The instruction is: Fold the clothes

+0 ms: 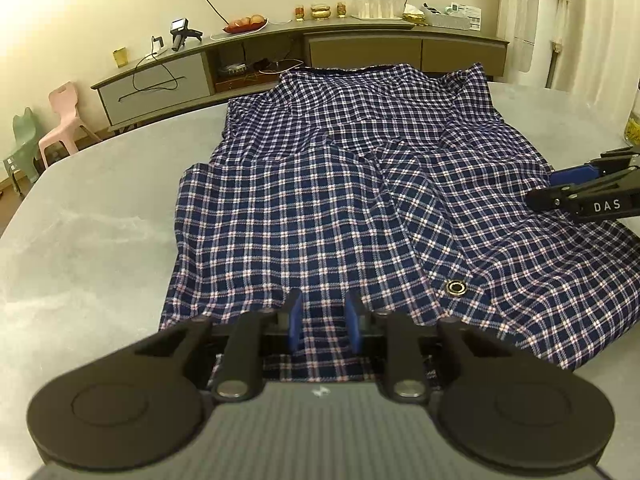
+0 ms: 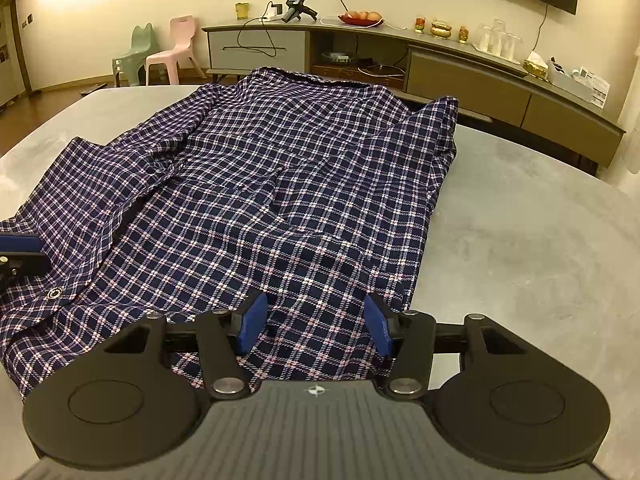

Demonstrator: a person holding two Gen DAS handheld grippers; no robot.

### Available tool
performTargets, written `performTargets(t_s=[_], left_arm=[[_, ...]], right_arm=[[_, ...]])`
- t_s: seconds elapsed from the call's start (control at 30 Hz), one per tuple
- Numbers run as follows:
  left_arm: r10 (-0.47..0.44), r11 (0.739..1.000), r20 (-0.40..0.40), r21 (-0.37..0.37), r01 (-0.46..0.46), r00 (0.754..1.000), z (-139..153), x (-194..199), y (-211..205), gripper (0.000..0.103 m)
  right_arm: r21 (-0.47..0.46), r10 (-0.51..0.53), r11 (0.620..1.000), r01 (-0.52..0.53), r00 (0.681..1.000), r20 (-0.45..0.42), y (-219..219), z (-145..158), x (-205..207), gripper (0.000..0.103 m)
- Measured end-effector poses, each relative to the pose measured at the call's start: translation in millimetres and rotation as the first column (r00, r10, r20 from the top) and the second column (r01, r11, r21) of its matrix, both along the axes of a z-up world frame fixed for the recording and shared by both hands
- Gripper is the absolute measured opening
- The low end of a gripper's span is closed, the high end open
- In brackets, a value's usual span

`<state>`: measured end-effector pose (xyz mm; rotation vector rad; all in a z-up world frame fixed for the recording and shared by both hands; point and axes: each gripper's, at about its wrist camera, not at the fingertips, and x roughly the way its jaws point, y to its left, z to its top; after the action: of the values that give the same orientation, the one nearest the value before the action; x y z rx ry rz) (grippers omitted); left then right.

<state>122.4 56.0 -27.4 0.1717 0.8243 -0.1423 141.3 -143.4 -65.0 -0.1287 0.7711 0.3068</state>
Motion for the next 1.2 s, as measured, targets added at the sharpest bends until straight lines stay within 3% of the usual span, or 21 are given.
performTargets(t_s=[0.13,0.27,0.5,0.57,0.67,0.77,0.87,0.97,1.07,1.2], left_arm=[[0.012,1.0,-0.006,-0.01,-0.012,1.0,0.4,-6.2,0.6,0.023],[0.029,0.999,-0.029,-0.039,-0.03,0.999,2.1,-13.9,-5.1,0.017],[-0.017,0.998,-0.044,-0.059,0.014,0.999,14.1,-37.1,-13.2,0.017],[0.013,0.995,-0.01,-0.095,-0.014,1.0,27.0,-35.3,1.6,0.017],[0.08,0.989,0.05,-0.127,-0.073,0.996,46.8,-25.5,29.8,0.017],[0.138,0.982,0.057,-0.14,-0.129,0.989,48.7,-5.3,52.7,0.017],[0.178,0.976,-0.005,-0.124,-0.178,0.984,25.8,16.8,62.8,0.017],[0.199,0.975,-0.035,-0.097,-0.201,0.979,1.8,25.4,67.0,0.021],[0.19,0.978,-0.028,-0.087,-0.192,0.981,3.3,24.5,68.1,0.021],[0.209,0.974,0.006,-0.093,-0.208,0.978,20.5,18.2,68.8,0.018]], right_arm=[[-0.003,-0.005,1.0,0.005,1.0,0.004,1.3,-1.7,3.4,0.056],[-0.006,-0.005,1.0,0.005,1.0,0.002,3.3,-1.4,0.6,0.055],[-0.012,-0.012,1.0,0.011,1.0,-0.022,-0.9,0.8,-7.2,0.056],[-0.023,-0.034,0.999,0.034,0.999,-0.023,-7.4,7.6,-11.5,0.055],[-0.041,-0.058,0.997,0.06,0.997,0.061,-17.4,41.3,-36.4,0.055],[-0.025,-0.006,1.0,0.008,0.996,0.085,-17.8,64.4,-71.4,0.055],[-0.044,0.046,0.998,-0.044,0.998,0.047,-10.3,52.7,-99.1,0.054],[-0.047,0.003,0.999,-0.005,0.999,-0.039,-18.0,17.5,-105.9,0.046],[0.039,-0.044,0.998,0.047,0.997,-0.068,-38.8,12.3,-106.5,0.046],[0.037,-0.063,0.997,0.066,0.995,-0.076,-43.9,13.1,-114.8,0.046]])
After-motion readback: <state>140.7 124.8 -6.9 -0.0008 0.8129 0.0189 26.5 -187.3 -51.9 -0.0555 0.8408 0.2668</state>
